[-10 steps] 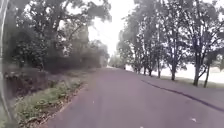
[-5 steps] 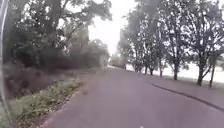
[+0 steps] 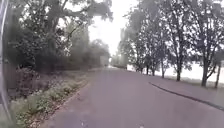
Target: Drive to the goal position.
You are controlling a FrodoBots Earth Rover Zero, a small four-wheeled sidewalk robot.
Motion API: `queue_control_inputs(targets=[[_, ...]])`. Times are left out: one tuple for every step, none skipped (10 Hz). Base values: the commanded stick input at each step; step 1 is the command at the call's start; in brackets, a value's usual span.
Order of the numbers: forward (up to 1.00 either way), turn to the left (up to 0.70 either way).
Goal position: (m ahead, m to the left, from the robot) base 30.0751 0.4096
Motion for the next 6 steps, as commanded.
queue_control_inputs(targets=[[0.7,0.01],[0.7,0.01],[0.7,0.01],[0.7,0.01],[0.7,-0.01],[0.7,0.0]])
